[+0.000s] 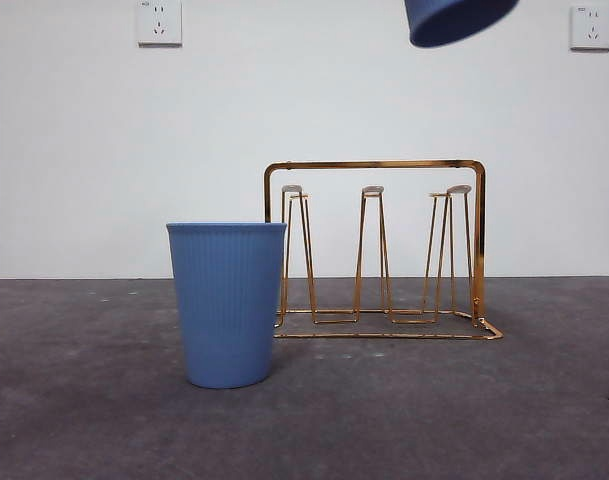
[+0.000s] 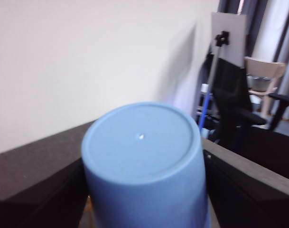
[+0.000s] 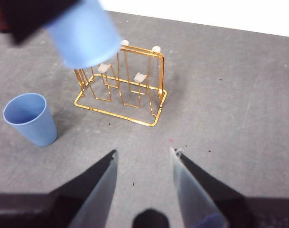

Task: Pick up cup 1,put cup 1 in the cup rack,pick up cup 2,put cup 2 in the cup rack

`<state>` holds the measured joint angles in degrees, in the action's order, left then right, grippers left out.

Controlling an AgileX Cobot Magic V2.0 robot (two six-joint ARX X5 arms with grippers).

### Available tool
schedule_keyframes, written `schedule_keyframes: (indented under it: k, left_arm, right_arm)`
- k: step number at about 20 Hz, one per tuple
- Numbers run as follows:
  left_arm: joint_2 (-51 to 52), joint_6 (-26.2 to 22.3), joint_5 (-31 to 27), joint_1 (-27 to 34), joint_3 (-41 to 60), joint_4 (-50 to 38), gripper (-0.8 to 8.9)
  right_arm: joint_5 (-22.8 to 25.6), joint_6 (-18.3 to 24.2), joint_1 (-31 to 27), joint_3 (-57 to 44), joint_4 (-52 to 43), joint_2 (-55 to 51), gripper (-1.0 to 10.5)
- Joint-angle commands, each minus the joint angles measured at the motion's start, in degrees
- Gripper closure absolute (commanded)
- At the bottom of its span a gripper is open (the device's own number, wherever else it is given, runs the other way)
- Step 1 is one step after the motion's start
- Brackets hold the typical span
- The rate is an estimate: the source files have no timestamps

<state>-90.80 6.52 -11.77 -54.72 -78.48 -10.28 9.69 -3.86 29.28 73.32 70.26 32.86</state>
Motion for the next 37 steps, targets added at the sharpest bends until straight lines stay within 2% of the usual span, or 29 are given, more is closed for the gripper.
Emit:
schedule_keyframes:
  k: [1,5,11,24,37]
  left_arm:
    - [-3.23,-3.72,-2.32,-0.09,-3.89,-0.07,8.19]
    - [-9.68,-4.22,-3.52,0.09,-8.57,0.37,8.19]
    - [-15.3,-4.22,-5.95,0.9,-8.74,-0.42,8.19]
    - [-22.4,-3.48,-5.16,2.93,-8.74,-4.42,8.19]
    - [-28.28,1.46,-4.74,3.1,-8.74,-1.18,8.19]
  right_arm:
    - [0.24,-0.57,0.02,-0.39,0.85,-0.15,7.5]
    - [0.39,-0.52,0.02,-0.39,1.77,-0.15,7.5]
    - [0.42,-0.44,0.02,-0.39,1.79,-0.15,7.5]
    - [0.39,-0.39,0.02,-0.39,1.55,-0.13,7.5]
    - [0.39,0.02,0.02,-0.42,0.04,-0.13,7.6]
